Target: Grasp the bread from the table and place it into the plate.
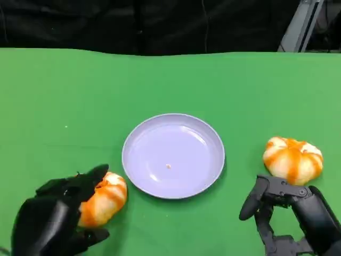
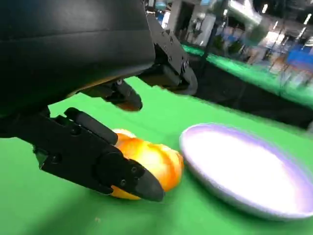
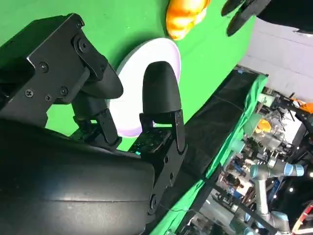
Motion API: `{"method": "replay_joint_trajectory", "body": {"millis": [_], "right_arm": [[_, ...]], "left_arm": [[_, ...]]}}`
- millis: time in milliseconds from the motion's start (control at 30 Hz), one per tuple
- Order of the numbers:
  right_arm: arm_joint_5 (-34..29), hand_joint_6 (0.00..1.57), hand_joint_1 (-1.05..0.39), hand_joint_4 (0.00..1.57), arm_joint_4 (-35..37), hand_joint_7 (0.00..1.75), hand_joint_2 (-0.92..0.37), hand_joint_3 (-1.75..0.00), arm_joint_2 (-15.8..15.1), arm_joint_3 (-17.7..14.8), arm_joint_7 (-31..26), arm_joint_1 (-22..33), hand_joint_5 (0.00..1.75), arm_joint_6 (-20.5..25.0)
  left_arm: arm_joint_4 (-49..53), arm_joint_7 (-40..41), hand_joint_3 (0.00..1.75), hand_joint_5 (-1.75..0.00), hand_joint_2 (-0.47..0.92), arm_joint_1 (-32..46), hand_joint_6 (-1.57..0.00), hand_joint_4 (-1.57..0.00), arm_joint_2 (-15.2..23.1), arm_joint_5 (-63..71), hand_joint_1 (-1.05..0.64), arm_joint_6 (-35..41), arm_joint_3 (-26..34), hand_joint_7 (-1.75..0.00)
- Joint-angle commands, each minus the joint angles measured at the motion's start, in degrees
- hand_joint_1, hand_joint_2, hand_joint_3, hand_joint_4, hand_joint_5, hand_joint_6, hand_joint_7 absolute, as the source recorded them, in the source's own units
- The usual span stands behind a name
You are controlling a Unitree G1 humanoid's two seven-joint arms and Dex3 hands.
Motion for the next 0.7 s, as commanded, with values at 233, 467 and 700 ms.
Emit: {"method": "replay_joint_trajectory", "body": {"millis": [233,467,700], "right_arm": [[0.26,0.8,0.12,0.84,-0.65,1.34,-0.31,-1.45,-0.29,-0.11,-0.06,-0.05,1.64,0.28],[0.73,0.79,0.12,0.83,-1.15,1.33,-0.33,-1.43,0.01,0.02,0.15,0.23,1.67,0.93],[-0.11,0.8,0.11,0.84,-1.08,1.34,-0.3,-1.46,-0.15,-0.21,-0.17,0.14,1.64,0.61]], "left_arm": [[0.52,-11.56,0.0,-0.14,0.89,-8.7,-0.37,-0.46,2.14,9.7,-0.57,18.46,-9.75,-0.02],[10.54,-12.43,0.0,-0.12,0.91,-14.89,-0.47,-0.55,2.72,7.76,-0.54,24.13,-13.4,-0.03],[21.3,-0.52,0.11,-1.16,0.92,-17.35,-1.13,-0.8,4.3,3.24,-0.22,18.7,-15.36,-0.13]]}}
